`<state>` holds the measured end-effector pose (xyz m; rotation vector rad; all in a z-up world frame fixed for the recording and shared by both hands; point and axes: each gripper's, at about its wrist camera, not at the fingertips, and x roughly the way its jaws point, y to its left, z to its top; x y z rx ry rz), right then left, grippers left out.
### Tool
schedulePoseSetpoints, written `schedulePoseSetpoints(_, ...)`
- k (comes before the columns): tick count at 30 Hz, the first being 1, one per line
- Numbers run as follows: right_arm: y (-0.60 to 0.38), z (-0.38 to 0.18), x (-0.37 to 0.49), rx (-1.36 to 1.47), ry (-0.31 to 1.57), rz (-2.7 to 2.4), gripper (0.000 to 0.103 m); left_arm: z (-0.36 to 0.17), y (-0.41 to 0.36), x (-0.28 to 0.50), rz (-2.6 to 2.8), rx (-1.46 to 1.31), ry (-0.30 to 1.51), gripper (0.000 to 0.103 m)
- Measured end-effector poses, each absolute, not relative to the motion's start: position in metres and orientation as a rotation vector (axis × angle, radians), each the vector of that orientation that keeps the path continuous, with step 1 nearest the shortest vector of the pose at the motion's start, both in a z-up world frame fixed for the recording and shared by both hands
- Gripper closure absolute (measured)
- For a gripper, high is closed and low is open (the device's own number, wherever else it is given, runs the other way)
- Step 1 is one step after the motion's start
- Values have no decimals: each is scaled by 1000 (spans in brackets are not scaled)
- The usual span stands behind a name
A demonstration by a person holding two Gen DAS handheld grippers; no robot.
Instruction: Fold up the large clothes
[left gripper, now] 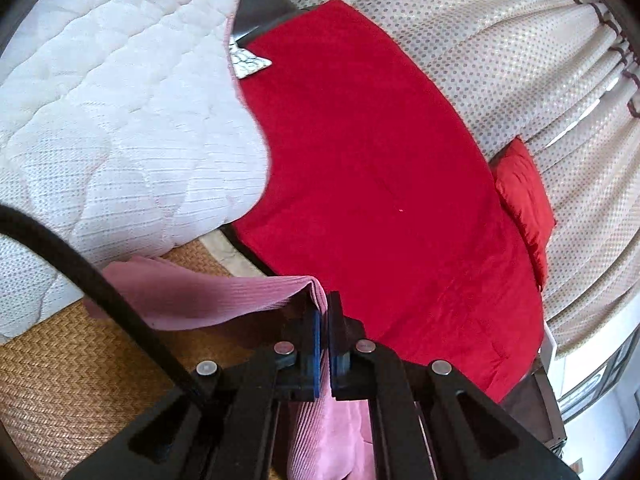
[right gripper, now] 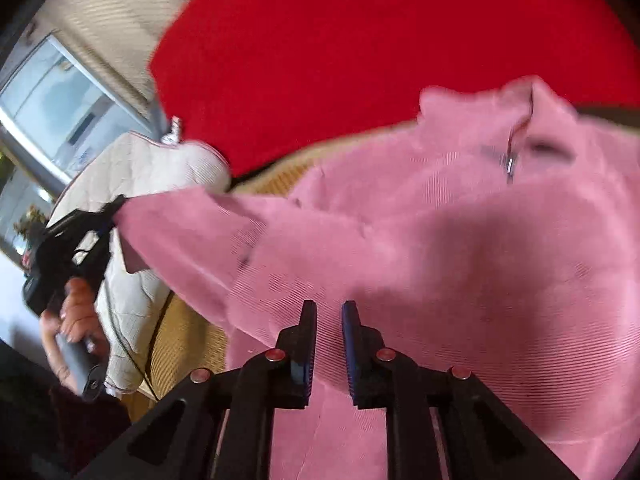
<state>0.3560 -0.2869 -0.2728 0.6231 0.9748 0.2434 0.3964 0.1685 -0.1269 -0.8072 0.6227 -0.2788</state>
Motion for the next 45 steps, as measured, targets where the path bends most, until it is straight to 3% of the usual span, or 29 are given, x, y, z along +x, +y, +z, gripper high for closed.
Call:
schedulePoseSetpoints(4,-266,-304,367,590,1079,233,86,-144,187,401,-272,-818,637,100)
schedulePoseSetpoints(13,-320,-270,327,687,930,238,87,-102,127,371,-397,-580,523,100)
schedulePoseSetpoints(15,-343,-263,317,705,889,199,81,-90,97,359,-451,-485,492,100)
schedulePoseSetpoints(18,-391,-253,289,747,819,108,63,-76,40,333,-537,-311,457,100)
schedulePoseSetpoints(19,-406,-249,279,765,788,73,43,-74,17,323,-569,-241,448,100)
schedulePoseSetpoints(20,-425,-246,272,791,743,36,31,-75,-6,311,-601,-166,442,100)
schedulePoseSetpoints(23,-466,-243,247,886,636,-22,30,-93,-79,274,-746,26,490,100)
schedulePoseSetpoints(26,-488,-244,239,926,594,-53,30,-148,-158,235,-860,297,657,97)
schedulePoseSetpoints(29,-500,-249,235,967,590,-53,30,-214,-200,206,-844,512,817,91)
schedulePoseSetpoints(30,-503,-250,234,985,586,-38,30,-219,-200,196,-818,558,780,88)
schedulePoseSetpoints(34,-504,-250,232,955,592,-13,30,-179,-173,187,-883,473,693,49)
schedulePoseSetpoints(36,-499,-251,234,944,602,-3,30,-153,-142,188,-888,349,629,40)
schedulePoseSetpoints(38,-494,-250,233,929,618,27,30,-129,-115,197,-879,238,583,39)
schedulePoseSetpoints(41,-479,-248,236,877,634,59,30,-108,-63,221,-810,36,548,26)
schedulePoseSetpoints(45,-441,-241,244,735,680,130,30,-126,-9,267,-723,-211,662,27)
